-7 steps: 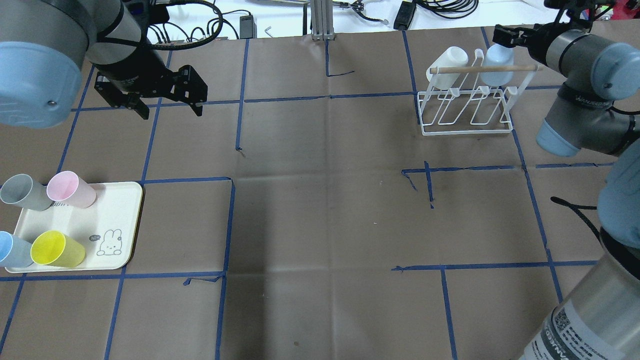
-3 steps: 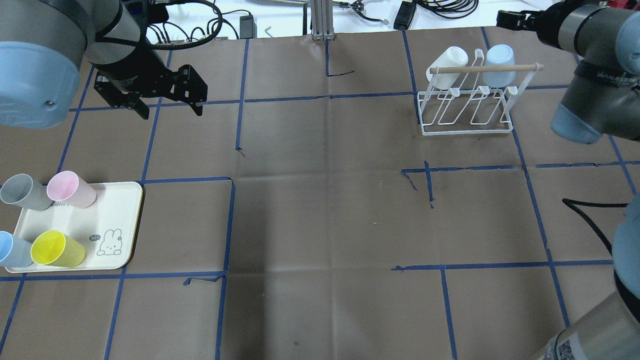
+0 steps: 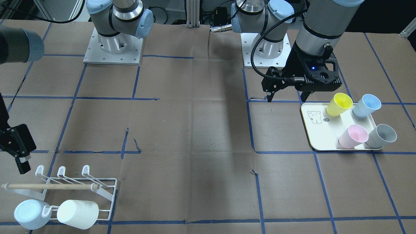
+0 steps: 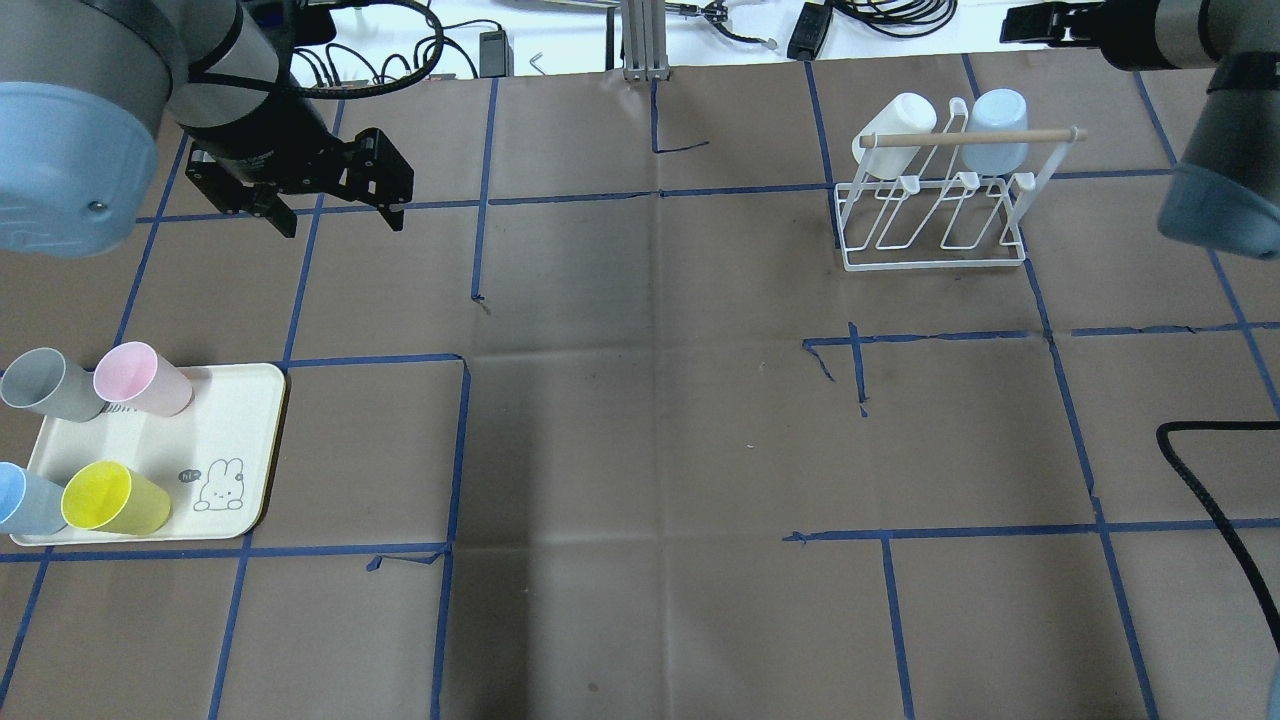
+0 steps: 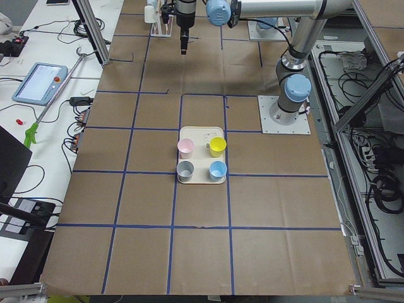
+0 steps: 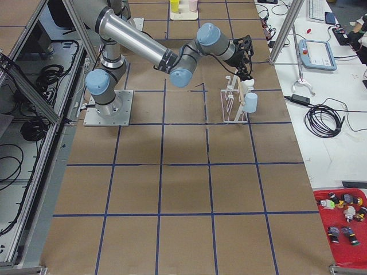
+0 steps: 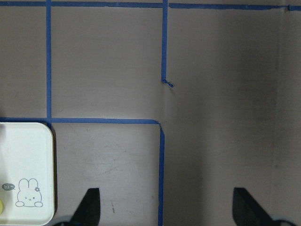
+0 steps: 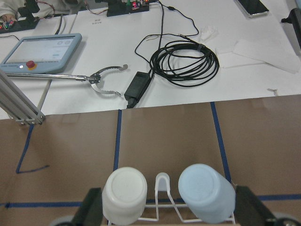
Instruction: Transfer IKEA cup to right arm and place on rack
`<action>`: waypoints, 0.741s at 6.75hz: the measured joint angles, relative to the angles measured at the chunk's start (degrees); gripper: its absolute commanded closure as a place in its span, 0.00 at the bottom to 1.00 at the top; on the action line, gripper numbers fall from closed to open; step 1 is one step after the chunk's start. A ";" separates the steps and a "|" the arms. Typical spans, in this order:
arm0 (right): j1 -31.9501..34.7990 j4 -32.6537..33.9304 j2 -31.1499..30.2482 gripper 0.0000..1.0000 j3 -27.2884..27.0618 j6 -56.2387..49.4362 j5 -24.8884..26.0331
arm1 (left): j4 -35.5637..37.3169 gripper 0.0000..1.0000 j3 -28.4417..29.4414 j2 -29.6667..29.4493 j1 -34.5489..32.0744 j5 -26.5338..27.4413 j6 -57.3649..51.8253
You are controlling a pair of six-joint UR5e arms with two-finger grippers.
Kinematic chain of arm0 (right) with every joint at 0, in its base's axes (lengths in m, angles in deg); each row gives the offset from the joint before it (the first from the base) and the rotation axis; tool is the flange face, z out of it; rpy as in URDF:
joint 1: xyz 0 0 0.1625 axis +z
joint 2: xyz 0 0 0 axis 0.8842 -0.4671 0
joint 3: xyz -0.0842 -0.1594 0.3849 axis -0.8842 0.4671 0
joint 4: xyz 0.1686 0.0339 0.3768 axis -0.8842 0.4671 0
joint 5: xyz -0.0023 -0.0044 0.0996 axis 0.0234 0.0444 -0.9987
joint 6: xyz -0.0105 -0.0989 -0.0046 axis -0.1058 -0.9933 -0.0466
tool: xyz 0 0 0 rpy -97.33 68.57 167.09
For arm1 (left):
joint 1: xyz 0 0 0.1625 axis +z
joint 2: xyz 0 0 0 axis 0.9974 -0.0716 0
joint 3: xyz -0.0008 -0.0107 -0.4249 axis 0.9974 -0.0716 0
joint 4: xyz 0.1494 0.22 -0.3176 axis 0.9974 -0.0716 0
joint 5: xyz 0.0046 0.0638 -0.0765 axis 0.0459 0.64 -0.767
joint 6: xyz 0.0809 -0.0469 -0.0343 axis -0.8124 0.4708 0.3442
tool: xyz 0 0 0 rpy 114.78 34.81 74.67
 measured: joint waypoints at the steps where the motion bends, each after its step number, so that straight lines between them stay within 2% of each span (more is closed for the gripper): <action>1: 2.99 -6.78 -2.00 0.00 0.20 0.13 6.73 | -0.04 0.00 0.00 -0.10 0.00 -0.04 0.00; 2: 5.34 -15.62 -4.08 0.00 0.54 0.55 11.64 | -0.08 0.00 0.01 -0.14 0.00 -0.04 0.00; 3: 6.59 -24.94 -6.87 0.00 0.85 1.37 13.87 | -0.27 0.00 0.00 -0.19 0.00 -0.01 0.00; 5: 8.87 -41.36 -11.37 0.00 1.67 3.33 15.34 | -1.35 0.00 0.00 -0.11 0.00 0.02 0.00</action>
